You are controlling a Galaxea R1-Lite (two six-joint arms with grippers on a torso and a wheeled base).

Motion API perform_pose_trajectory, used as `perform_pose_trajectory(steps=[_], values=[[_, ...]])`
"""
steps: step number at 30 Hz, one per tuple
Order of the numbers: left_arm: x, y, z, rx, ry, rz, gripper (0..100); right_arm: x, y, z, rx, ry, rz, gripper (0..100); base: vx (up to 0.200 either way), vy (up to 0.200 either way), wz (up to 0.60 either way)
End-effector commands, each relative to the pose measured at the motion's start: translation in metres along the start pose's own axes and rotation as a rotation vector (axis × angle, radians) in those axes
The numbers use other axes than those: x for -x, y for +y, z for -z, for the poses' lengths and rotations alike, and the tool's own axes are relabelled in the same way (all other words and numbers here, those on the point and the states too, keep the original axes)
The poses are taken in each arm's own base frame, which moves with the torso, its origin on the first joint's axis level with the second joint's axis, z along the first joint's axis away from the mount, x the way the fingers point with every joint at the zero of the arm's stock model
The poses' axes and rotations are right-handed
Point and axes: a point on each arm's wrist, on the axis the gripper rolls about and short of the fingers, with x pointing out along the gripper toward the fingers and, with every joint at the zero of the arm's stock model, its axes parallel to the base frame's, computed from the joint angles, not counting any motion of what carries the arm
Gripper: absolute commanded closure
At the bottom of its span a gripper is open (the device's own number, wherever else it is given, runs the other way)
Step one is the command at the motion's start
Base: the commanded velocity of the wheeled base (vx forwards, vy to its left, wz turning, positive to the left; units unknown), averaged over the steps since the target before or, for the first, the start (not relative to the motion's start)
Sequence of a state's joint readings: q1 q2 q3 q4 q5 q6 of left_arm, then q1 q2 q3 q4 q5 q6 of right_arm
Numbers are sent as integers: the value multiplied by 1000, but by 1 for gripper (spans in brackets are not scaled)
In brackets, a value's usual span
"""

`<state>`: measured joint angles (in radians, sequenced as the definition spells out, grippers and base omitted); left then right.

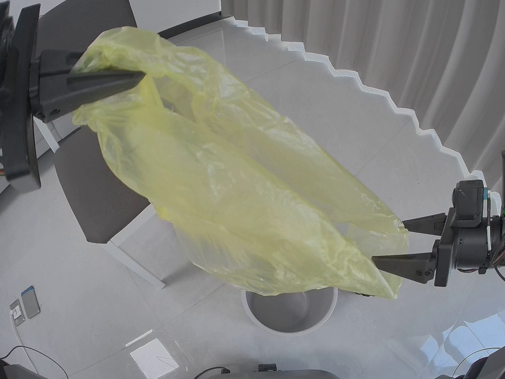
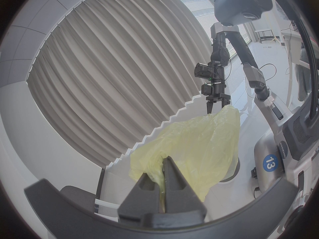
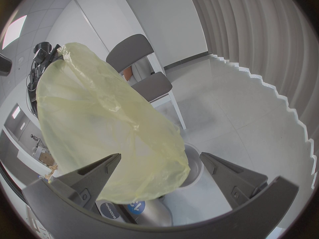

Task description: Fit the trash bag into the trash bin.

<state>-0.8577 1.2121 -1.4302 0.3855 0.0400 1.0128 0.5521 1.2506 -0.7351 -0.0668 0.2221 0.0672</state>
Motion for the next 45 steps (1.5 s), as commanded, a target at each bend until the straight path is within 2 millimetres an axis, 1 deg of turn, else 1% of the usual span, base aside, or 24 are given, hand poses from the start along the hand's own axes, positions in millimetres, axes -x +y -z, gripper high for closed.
perform_pose_trajectory(steps=[1, 2, 8, 14, 16, 17, 18, 20, 21, 22, 23, 24, 26, 28, 31, 32, 33, 35, 36, 38, 39, 40, 42, 45], values=[[-4, 3, -3, -2, -8, -1, 100, -14, -4, 3, -6, 31, 6, 0, 0, 0, 0], [-5, 3, -4, -2, -9, 0, 100, -15, -5, 2, -6, 27, 7, 100, 0, 0, 0], [-5, 3, -3, -2, -8, 1, 100, -18, -10, -2, -17, 5, 34, 100, 0, 0, 0], [-14, 11, -10, 6, -21, -9, 100, -20, -18, -6, -30, -2, 68, 100, 0, 0, 0], [-22, 15, -10, 125, -3, -15, 100, -23, -24, -12, -43, -12, 88, 100, 0, 0, 0], [-23, 15, -10, 146, -2, -14, 100, -23, -25, -13, -44, -14, 91, 100, 0, 0, 0], [-31, 15, -10, 292, 9, -8, 100, -25, -28, -16, -50, -20, 100, 100, 0, 0, 0], [-42, 17, -11, 458, 13, -5, 100, -27, -29, -20, -51, -31, 104, 100, 0, 0, 0], [-46, 18, -12, 513, 14, -6, 100, -28, -30, -21, -51, -35, 105, 100, 0, 0, 0], [-51, 18, -12, 561, 16, -4, 100, -29, -32, -21, -53, -37, 112, 100, 0, 0, 0], [-52, 18, -12, 567, 15, -3, 100, -29, -32, -21, -54, -39, 114, 100, 0, 0, 0], [-55, 19, -7, 619, 33, -12, 100, -30, -35, -21, -57, -40, 122, 100, 0, 0, 0], [-56, 18, 0, 643, 63, -17, 100, -32, -37, -21, -64, -34, 129, 100, 0, 0, 0], [-58, 8, 11, 673, 103, 13, 100, -33, -41, -20, -72, -31, 143, 100, 0, 0, 0], [-57, -9, 28, 746, 153, 35, 100, -41, -46, -18, -82, -16, 152, 100, 0, 0, 0], [-57, -9, 28, 746, 153, 35, 100, -41, -46, -18, -82, -16, 152, 100, 0, 0, 0], [-60, -25, 39, 781, 171, 50, 100, -47, -48, -14, -88, -1, 151, 100, 0, 0, 0], [-68, -44, 54, 823, 163, 45, 100, -55, -52, -10, -95, 22, 155, 100, 0, 0, 0], [-70, -47, 57, 828, 159, 42, 100, -56, -52, -9, -97, 27, 154, 100, 0, 0, 0], [-81, -62, 71, 848, 140, 27, 100, -63, -55, -6, -103, 38, 156, 100, 0, 0, 0], [-82, -63, 72, 848, 138, 27, 100, -64, -55, -6, -103, 39, 156, 100, 0, 0, 0], [-93, -76, 81, 850, 123, 28, 100, -68, -58, -2, -110, 49, 160, 100, 0, 0, 0], [-97, -82, 86, 850, 119, 26, 100, -69, -59, 1, -112, 54, 162, 100, 0, 0, 0], [-108, -102, 99, 875, 144, 39, 100, -70, -59, 14, -122, 93, 160, 100, 0, 0, 0]])
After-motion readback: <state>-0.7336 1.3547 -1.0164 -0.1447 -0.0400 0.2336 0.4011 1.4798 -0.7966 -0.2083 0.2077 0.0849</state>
